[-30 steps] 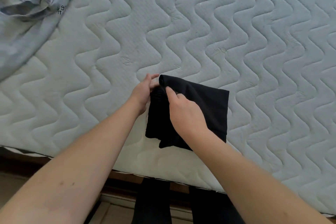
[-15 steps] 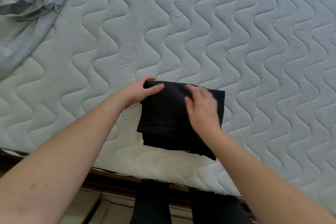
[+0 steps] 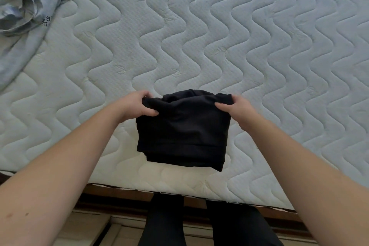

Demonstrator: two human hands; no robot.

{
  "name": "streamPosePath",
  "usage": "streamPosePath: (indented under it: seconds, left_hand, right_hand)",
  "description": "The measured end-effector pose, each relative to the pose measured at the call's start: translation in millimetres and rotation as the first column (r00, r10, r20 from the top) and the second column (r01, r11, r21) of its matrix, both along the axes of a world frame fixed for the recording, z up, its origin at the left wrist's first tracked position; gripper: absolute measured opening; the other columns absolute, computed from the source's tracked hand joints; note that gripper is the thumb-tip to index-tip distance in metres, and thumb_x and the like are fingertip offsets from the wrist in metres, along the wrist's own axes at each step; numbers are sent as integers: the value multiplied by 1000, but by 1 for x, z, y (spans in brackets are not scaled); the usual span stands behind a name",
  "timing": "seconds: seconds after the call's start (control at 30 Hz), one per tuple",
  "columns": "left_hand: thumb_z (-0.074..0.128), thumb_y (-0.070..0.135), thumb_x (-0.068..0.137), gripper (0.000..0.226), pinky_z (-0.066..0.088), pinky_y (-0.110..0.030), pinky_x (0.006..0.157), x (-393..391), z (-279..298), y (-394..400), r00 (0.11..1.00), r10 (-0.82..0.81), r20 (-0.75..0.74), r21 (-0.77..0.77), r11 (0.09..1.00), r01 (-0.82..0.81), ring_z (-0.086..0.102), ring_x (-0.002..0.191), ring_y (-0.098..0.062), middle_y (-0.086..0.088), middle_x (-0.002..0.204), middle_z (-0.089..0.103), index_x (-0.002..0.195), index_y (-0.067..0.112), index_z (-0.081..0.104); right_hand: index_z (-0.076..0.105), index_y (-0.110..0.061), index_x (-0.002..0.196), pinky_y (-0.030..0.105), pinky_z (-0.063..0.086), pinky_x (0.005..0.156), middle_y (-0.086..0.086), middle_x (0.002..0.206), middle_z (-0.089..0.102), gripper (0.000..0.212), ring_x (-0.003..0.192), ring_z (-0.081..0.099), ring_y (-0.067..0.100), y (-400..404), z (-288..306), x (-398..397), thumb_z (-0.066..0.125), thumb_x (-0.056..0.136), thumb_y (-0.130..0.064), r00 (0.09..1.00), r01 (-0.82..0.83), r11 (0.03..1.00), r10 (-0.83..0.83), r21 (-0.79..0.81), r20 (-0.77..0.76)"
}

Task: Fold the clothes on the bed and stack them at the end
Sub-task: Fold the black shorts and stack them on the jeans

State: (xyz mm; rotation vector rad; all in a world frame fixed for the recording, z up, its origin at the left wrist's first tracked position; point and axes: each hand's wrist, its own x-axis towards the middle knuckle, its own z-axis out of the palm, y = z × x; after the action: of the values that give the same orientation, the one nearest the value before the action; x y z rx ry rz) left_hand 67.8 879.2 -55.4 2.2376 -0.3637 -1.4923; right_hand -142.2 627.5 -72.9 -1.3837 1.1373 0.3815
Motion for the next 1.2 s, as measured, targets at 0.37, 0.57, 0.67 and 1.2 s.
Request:
streamPosePath:
  seconds: [0.37, 0.57, 0.67, 1.2]
  left_hand:
    - [82, 23, 72, 48, 40, 0, 74, 7, 128, -59, 783, 5, 622, -364, 887, 283, 57, 87, 4, 25, 92, 65, 113, 38, 62]
    - [68, 0, 77, 43, 38, -28, 98, -59, 66, -64, 486, 173, 856, -407, 805, 431, 55, 104, -31, -13, 117, 62, 120, 4, 62]
    - [64, -9, 74, 53, 34, -31, 106, -104, 21, -54, 630, 106, 769, -347, 898, 272, 50, 115, -34, -16, 127, 55, 125, 3, 60]
    - [67, 45, 89, 66, 44, -37, 104, -117, -17, -80, 772, 602, 203, -180, 798, -575, 53, 115, -19, -3, 130, 53, 141, 14, 41]
  right_hand:
    - [67, -41, 86, 7, 45, 68, -23, 79, 68, 24, 76, 64, -1, -66, 140, -18, 78, 80, -21, 911, -1, 853, 217, -522, 352]
    - [72, -21, 98, 1, 34, 84, -13, 100, 69, 25, 93, 54, 3, -56, 106, -49, 74, 79, -5, 917, 95, 528, 283, -844, 280]
    - [73, -17, 104, 13, 39, 93, -5, 112, 70, 27, 104, 59, 14, -32, 64, -76, 70, 83, -1, 951, 32, 568, 235, -823, 199]
    - [58, -15, 89, 40, 56, 85, 7, 92, 69, 33, 88, 70, 22, 54, 14, -87, 56, 95, -48, 953, 227, 970, -239, -86, -185]
